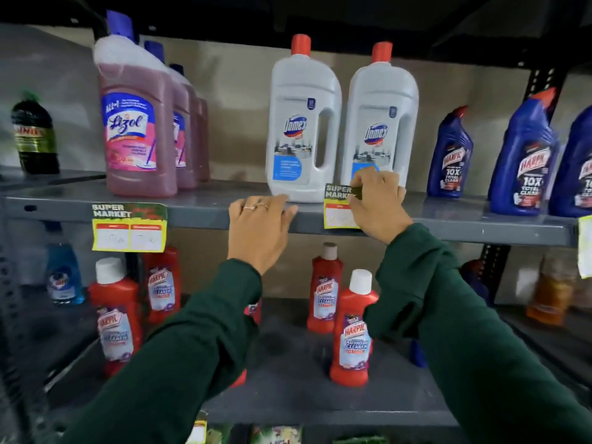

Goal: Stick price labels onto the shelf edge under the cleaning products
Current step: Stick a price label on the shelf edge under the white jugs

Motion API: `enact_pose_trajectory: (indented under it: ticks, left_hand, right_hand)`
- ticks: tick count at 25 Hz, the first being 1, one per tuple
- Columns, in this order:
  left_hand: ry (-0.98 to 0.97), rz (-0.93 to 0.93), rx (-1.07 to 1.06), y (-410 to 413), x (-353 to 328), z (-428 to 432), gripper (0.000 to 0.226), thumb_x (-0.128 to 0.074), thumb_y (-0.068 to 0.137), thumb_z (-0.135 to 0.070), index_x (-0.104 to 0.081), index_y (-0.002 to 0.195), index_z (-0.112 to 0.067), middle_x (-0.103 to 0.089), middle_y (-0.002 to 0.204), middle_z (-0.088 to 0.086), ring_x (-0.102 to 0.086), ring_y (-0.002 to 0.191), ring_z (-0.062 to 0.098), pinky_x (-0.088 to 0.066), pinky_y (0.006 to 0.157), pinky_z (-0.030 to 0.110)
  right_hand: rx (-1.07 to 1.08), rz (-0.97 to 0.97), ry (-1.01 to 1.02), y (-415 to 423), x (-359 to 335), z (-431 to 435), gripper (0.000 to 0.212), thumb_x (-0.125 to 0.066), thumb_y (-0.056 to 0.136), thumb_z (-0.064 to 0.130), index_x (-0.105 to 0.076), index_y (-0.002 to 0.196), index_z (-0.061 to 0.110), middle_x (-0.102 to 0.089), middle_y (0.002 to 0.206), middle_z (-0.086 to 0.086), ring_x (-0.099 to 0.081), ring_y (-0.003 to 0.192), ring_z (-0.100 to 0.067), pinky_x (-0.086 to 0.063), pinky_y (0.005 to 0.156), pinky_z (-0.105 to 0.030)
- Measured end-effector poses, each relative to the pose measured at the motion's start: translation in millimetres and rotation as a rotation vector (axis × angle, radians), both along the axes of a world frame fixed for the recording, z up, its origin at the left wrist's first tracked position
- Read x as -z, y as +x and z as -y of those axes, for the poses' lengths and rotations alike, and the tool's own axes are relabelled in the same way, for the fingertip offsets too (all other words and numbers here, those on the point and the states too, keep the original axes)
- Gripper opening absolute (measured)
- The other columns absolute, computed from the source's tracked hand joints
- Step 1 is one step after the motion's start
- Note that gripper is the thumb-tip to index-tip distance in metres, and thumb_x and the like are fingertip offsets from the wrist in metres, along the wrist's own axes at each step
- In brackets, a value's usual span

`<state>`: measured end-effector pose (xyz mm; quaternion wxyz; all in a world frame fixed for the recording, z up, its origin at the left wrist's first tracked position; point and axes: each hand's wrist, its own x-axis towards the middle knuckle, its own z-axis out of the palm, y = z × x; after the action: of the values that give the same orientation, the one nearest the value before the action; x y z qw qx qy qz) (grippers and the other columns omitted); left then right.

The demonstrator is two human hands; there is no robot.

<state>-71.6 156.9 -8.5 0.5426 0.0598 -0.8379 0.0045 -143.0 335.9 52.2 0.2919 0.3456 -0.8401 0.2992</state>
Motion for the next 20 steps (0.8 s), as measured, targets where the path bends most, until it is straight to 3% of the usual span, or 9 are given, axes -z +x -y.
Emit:
enact_pose_trajectory:
  ticks: [2,4,6,8,10,13,16,20]
  left_hand:
    - [0.138,0.050,0.156,3.0,-5.1,-13.9,0.047,-0.038,0.094,-0.043,-0.045,0.129,-0.012,-0.065,0.111,0.013,-0.051,0.109,0.030,-0.021,0.094,0.046]
    - [0.201,0.066,0.373,2.7,-13.3,-33.1,0.050,-0.042,0.092,-0.044,-0.038,0.134,-0.017,-0.060,0.120,0.008,-0.045,0.116,0.026,-0.022,0.102,0.049]
    - [0.099,0.039,0.478,0.4,-16.3,-50.3,0.033,-0.046,0.092,-0.037,-0.055,0.118,-0.019,-0.066,0.102,0.003,-0.054,0.100,0.022,-0.037,0.094,0.055]
    - [0.025,0.017,0.471,-4.3,-15.3,-57.3,0.023,-0.048,0.091,-0.029,-0.066,0.098,-0.016,-0.067,0.083,-0.001,-0.058,0.081,0.019,-0.045,0.077,0.055]
    - [0.025,0.021,0.442,-8.7,-11.4,-62.8,0.026,-0.048,0.089,-0.029,-0.068,0.091,-0.014,-0.071,0.089,0.003,-0.061,0.086,0.021,-0.044,0.080,0.054]
    - [0.071,0.028,0.435,-13.5,-4.0,-67.3,0.020,-0.055,0.086,-0.026,-0.068,0.085,-0.010,-0.069,0.107,0.008,-0.055,0.106,0.026,-0.039,0.092,0.056]
    - [0.214,0.021,0.452,-16.0,-2.3,-71.3,0.004,-0.065,0.085,-0.015,-0.068,0.084,-0.012,-0.062,0.115,0.000,-0.042,0.120,0.021,-0.029,0.102,0.053]
    - [0.314,0.028,0.434,-16.7,-3.7,-73.5,0.007,-0.061,0.088,-0.017,-0.068,0.086,-0.015,-0.055,0.114,-0.011,-0.038,0.120,0.011,-0.018,0.108,0.043]
  right_hand:
    - [-0.126,-0.015,-0.032,13.2,1.2,-14.3,0.021,-0.052,0.084,0.003,-0.041,0.091,0.020,-0.049,0.095,-0.001,-0.039,0.100,-0.025,-0.020,0.083,-0.037]
    - [-0.248,-0.016,-0.016,22.7,3.5,-25.9,0.022,-0.055,0.083,0.001,-0.044,0.089,0.019,-0.053,0.088,0.004,-0.046,0.091,-0.019,-0.022,0.084,-0.035]
    - [-0.361,-0.028,-0.046,25.0,7.4,-33.7,0.020,-0.059,0.081,0.001,-0.049,0.090,0.016,-0.055,0.079,0.010,-0.055,0.090,-0.019,-0.035,0.088,-0.038]
    - [-0.429,0.004,-0.094,21.3,13.0,-41.8,0.022,-0.063,0.079,0.000,-0.054,0.094,0.014,-0.059,0.081,0.006,-0.060,0.089,-0.019,-0.047,0.084,-0.032]
    - [-0.414,-0.007,-0.114,14.9,19.7,-51.4,0.025,-0.066,0.079,0.002,-0.059,0.101,0.012,-0.062,0.095,-0.004,-0.060,0.090,-0.019,-0.046,0.080,-0.020]
    - [-0.280,-0.138,-0.097,-0.1,26.8,-60.6,0.011,-0.065,0.081,0.008,-0.068,0.091,0.005,-0.062,0.110,-0.013,-0.058,0.097,-0.024,-0.038,0.084,-0.020]
    - [-0.269,-0.117,-0.065,-15.3,34.6,-63.9,0.009,-0.065,0.082,0.010,-0.071,0.080,0.003,-0.061,0.108,-0.013,-0.052,0.102,-0.025,-0.038,0.086,-0.027]
    - [-0.318,-0.030,-0.146,-23.4,45.3,-62.0,0.010,-0.068,0.079,0.011,-0.069,0.076,0.002,-0.054,0.096,-0.005,-0.053,0.089,-0.021,-0.047,0.078,-0.034]
